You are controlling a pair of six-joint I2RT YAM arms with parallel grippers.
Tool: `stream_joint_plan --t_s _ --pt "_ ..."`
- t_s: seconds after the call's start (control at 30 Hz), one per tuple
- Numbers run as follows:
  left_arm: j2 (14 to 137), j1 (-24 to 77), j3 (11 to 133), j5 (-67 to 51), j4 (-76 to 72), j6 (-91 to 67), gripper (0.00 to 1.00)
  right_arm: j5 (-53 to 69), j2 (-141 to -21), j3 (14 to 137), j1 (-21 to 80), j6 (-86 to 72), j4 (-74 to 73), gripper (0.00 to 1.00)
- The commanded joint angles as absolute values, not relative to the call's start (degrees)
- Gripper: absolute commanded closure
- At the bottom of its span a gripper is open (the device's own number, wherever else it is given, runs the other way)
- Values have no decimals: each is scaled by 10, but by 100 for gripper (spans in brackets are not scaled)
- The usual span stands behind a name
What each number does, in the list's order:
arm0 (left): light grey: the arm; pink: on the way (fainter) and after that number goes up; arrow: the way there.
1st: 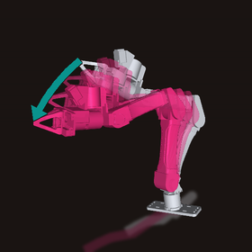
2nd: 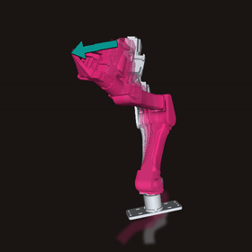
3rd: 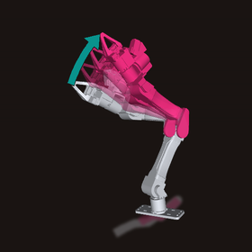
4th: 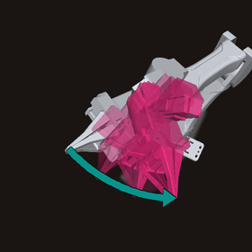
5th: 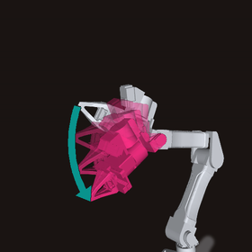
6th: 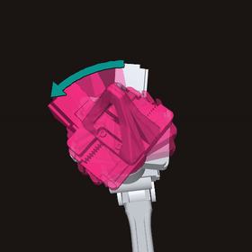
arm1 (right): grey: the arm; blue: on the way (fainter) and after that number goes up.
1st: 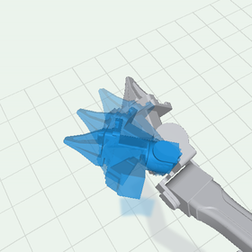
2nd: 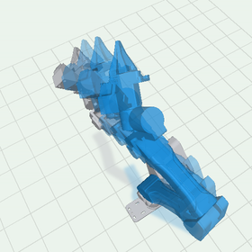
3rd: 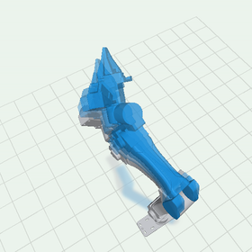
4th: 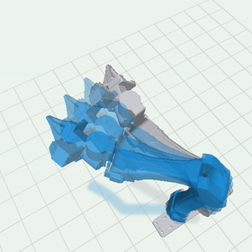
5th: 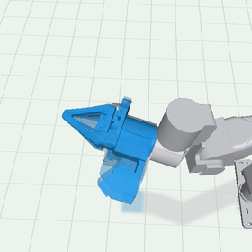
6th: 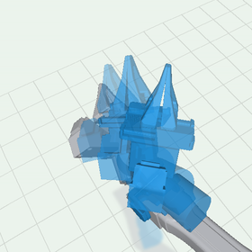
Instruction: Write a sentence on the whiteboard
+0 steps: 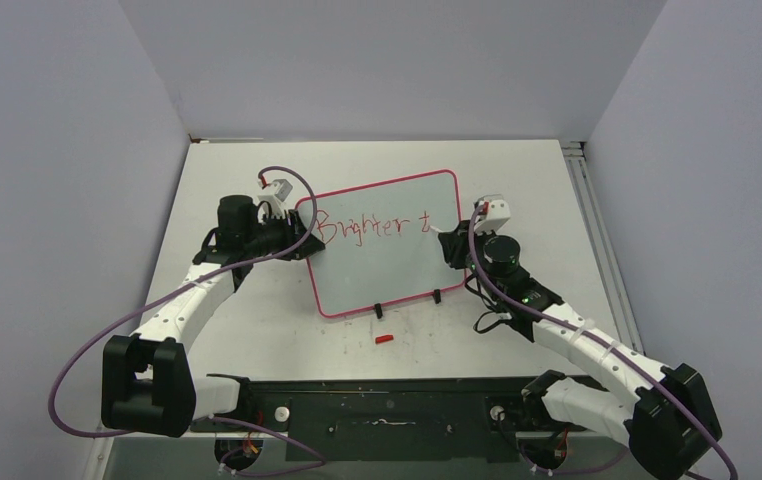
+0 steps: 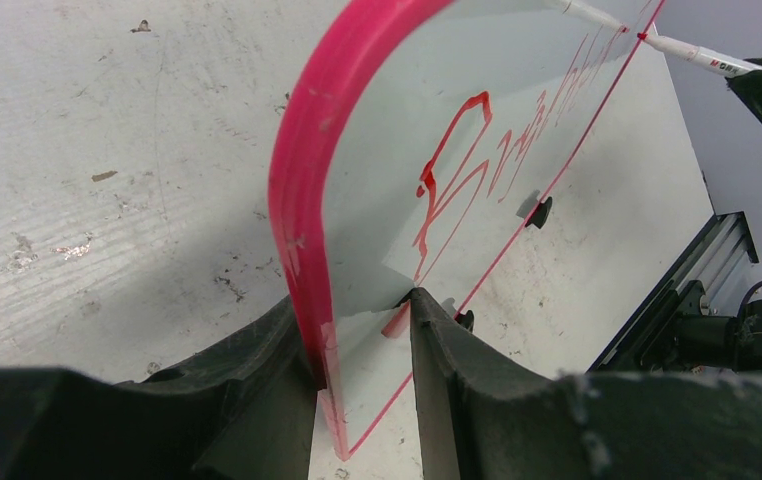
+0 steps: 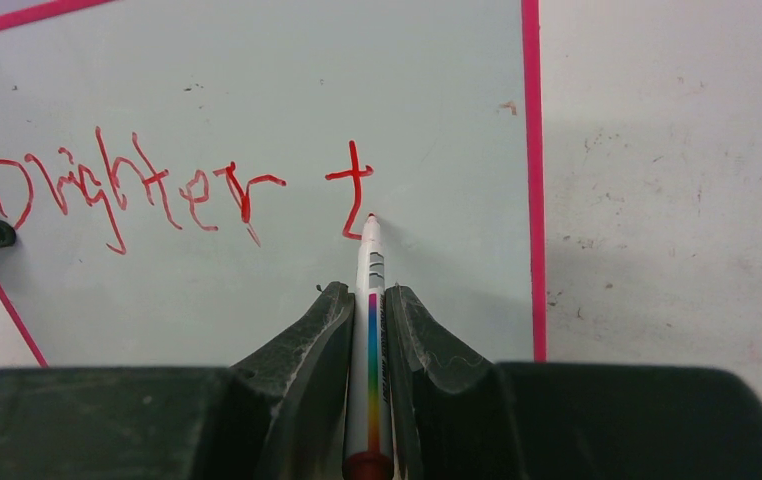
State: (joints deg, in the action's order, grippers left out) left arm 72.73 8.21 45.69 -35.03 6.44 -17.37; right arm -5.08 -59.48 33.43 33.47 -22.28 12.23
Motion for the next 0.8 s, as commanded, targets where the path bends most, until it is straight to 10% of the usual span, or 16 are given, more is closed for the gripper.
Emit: stream_joint_plan --t_s 0.0,0.77 --pt "710 80 476 -346 46 -168 67 -62 -574 366 335 -214 144 95" --pt "711 80 476 -347 45 -168 67 -68 -596 347 336 -210 138 95"
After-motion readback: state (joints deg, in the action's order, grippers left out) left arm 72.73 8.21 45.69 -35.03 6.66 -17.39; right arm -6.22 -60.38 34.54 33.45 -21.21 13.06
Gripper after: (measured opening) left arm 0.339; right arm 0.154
